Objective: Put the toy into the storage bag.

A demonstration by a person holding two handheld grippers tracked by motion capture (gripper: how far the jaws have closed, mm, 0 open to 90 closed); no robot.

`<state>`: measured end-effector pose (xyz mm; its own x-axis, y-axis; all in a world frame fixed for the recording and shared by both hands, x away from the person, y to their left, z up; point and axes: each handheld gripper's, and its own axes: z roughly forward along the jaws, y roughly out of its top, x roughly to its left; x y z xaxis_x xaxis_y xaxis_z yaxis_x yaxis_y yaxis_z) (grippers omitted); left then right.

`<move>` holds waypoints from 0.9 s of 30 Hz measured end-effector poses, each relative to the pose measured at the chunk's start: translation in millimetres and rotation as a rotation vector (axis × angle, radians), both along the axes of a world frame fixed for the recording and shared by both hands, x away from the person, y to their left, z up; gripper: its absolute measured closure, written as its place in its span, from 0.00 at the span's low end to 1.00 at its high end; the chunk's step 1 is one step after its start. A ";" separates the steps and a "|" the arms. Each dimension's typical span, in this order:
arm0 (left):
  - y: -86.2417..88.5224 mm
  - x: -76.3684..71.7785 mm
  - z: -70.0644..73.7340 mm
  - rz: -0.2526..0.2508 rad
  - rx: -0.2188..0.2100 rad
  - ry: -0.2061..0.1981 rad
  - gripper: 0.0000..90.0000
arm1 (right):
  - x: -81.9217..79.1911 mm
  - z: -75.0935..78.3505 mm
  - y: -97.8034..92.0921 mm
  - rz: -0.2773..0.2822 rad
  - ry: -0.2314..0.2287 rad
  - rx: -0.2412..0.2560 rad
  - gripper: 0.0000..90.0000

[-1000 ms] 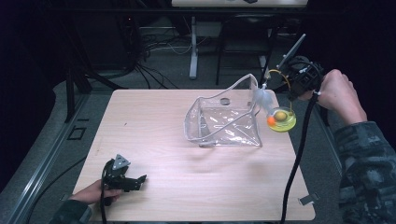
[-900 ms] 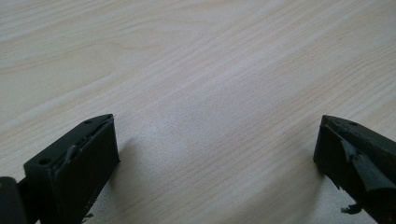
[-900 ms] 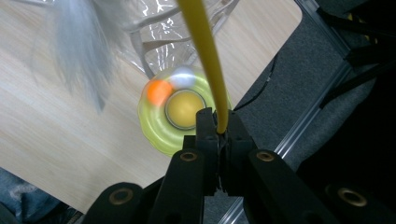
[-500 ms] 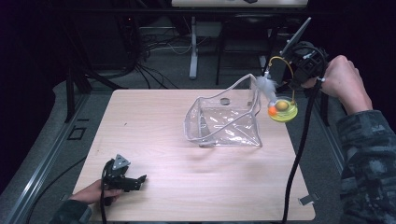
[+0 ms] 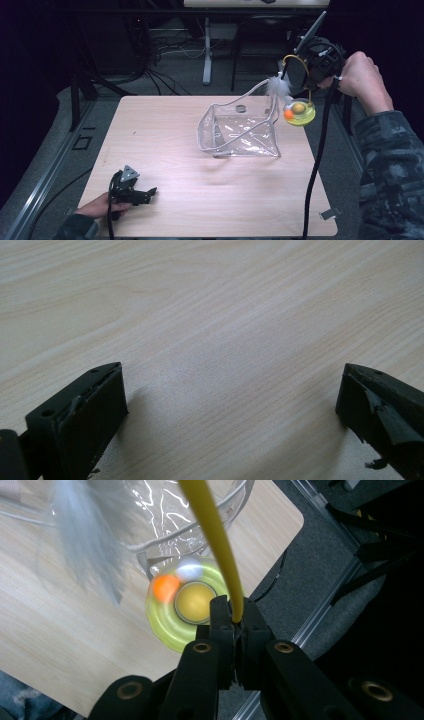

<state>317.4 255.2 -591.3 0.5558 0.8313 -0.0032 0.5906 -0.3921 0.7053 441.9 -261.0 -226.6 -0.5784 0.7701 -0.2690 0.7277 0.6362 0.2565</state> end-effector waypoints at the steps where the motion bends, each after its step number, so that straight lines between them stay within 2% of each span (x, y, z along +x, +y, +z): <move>1: 0.0 0.0 0.0 0.000 0.000 0.000 0.00 | 0.0 0.0 0.0 0.000 0.000 0.000 0.98; 14: 0.0 0.0 0.0 0.000 0.000 0.000 0.00 | 7.1 15.0 10.3 0.009 -0.031 0.014 0.98; 27: 0.0 0.0 0.0 0.001 0.000 0.000 0.00 | 14.5 28.7 26.3 0.028 -0.053 0.004 0.98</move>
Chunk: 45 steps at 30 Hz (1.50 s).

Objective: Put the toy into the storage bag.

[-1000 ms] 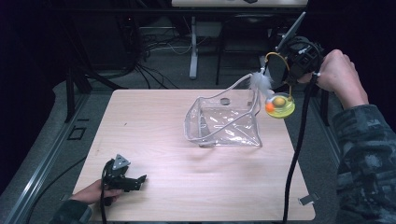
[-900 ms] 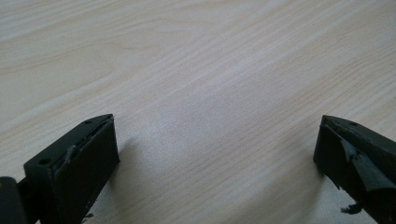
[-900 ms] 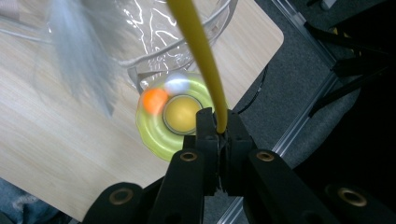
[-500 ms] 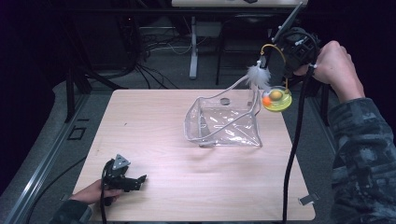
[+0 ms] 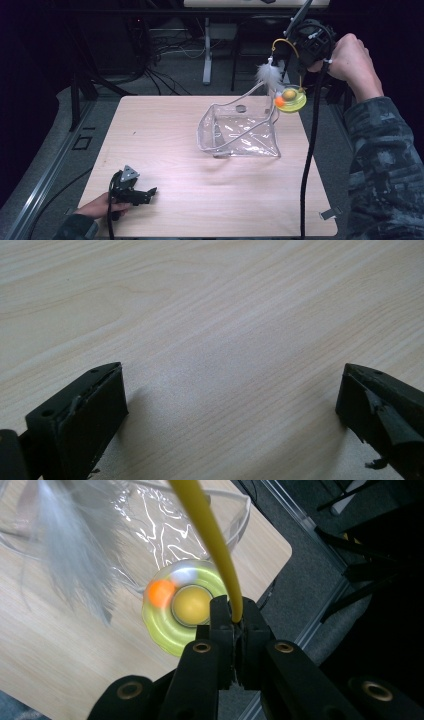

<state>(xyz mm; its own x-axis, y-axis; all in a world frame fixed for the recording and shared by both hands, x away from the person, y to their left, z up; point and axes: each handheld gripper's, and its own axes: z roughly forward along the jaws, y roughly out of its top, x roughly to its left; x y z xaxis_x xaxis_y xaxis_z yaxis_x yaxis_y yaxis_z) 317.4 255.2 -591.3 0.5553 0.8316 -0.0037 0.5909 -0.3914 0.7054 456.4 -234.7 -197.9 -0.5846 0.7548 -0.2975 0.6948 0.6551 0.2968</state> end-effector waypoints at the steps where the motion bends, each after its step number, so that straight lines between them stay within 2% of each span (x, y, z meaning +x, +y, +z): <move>1: 0.0 0.0 0.0 0.000 0.000 0.000 0.00 | 0.1 0.1 1.3 0.000 -0.005 0.017 0.98; 9: 0.0 0.0 0.0 0.000 0.000 0.000 0.00 | 4.7 2.5 13.8 0.026 -0.006 0.006 0.98; 14: 0.0 0.0 0.0 0.000 0.000 0.000 0.00 | 6.6 0.4 19.5 0.032 -0.013 0.021 0.98; 21: 0.0 0.0 0.0 0.000 0.000 0.000 0.00 | 10.2 -3.4 33.0 0.063 0.002 0.014 0.97; 32: 0.0 0.0 0.0 0.000 0.000 0.000 0.00 | 14.4 -12.5 51.7 0.099 -0.003 0.035 0.97; 35: 0.0 0.0 0.0 0.000 0.000 0.000 0.00 | 16.5 -14.7 55.9 0.109 0.008 0.027 0.97; 39: 0.0 0.0 0.0 0.000 0.000 0.000 0.00 | 20.0 -21.6 61.4 0.115 0.008 0.047 0.97; 45: 0.0 0.0 0.0 -0.001 0.001 0.000 0.00 | 25.7 -29.5 67.2 0.116 0.022 0.046 0.97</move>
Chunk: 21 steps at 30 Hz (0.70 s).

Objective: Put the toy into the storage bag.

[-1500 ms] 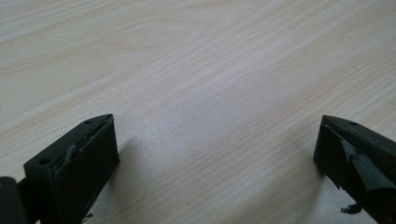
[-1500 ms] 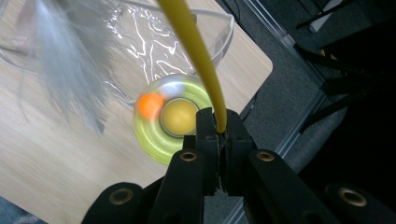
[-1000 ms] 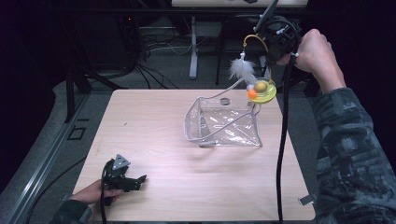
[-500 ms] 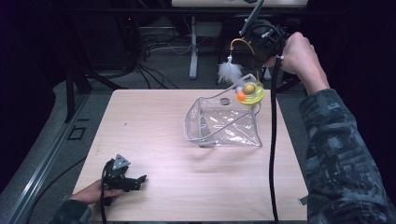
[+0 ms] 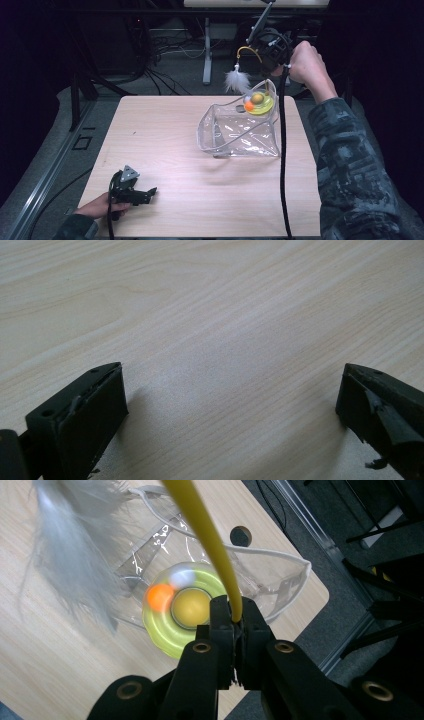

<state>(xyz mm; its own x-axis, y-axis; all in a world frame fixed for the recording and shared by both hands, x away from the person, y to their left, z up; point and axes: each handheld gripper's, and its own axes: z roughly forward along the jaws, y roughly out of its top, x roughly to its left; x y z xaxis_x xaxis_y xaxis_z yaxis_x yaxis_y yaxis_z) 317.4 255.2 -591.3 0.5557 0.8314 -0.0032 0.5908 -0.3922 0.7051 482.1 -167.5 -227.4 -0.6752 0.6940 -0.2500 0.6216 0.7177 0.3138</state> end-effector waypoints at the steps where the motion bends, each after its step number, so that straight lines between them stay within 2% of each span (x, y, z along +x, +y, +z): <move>1: 0.0 0.0 0.0 0.000 0.000 0.000 0.00 | 1.0 -2.0 1.0 -0.001 0.000 0.006 0.97; 5: 0.0 0.0 0.0 0.001 0.000 0.000 0.00 | 5.1 -9.7 3.3 0.001 0.006 0.011 0.97; 11: -0.1 0.0 0.0 0.001 -0.001 0.000 0.00 | 11.4 -25.1 5.6 0.007 0.030 -0.007 0.97; 21: 0.0 0.0 0.0 0.000 0.000 0.000 0.00 | 17.8 -54.9 2.0 0.004 0.074 0.022 0.97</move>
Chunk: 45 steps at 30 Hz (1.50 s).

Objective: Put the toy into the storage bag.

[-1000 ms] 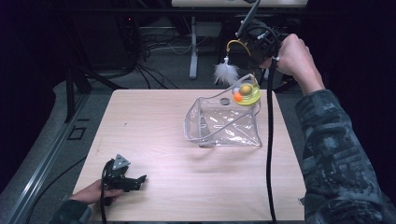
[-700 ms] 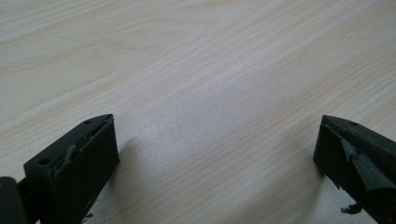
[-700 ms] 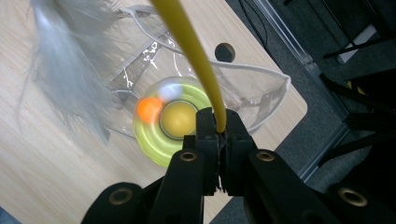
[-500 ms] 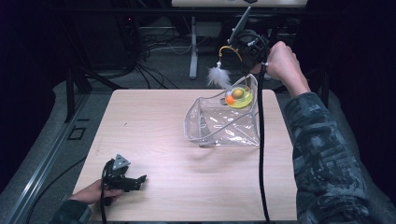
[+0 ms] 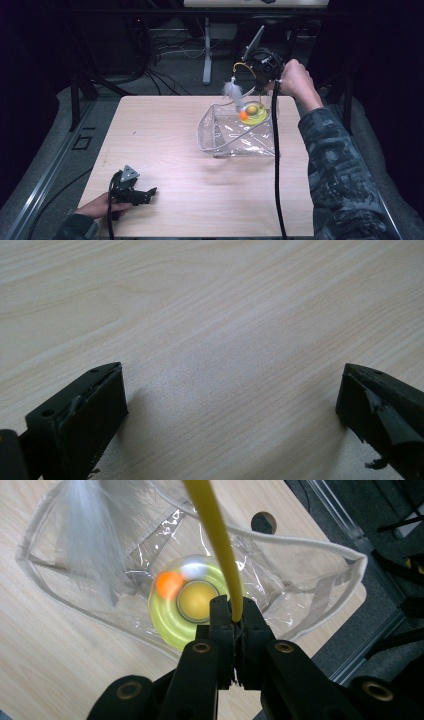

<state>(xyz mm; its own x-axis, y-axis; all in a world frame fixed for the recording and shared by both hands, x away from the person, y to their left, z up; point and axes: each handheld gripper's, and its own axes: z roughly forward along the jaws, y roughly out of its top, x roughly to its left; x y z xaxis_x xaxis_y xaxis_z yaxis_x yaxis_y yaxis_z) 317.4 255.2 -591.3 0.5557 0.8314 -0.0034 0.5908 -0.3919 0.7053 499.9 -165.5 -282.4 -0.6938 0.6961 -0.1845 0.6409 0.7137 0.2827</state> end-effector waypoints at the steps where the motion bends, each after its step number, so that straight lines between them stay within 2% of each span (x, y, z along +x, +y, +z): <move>1: 0.0 0.0 0.0 0.000 0.000 0.000 0.00 | 0.4 -5.2 -1.2 -0.005 0.004 0.005 0.97; 4: 0.0 0.0 0.0 0.000 0.000 0.000 0.00 | 1.2 -12.3 -3.4 -0.003 0.016 -0.009 0.97; 18: -0.1 0.0 0.0 0.001 -0.001 0.000 0.00 | -0.4 -41.0 -18.2 -0.023 0.065 -0.013 0.97; 30: 0.0 0.0 0.0 0.000 0.000 0.000 0.00 | -0.2 -65.4 -19.9 -0.021 0.124 -0.033 0.97; 45: 0.0 0.0 0.0 0.000 0.000 0.000 0.00 | 2.1 -81.1 -16.3 -0.027 0.166 -0.074 0.97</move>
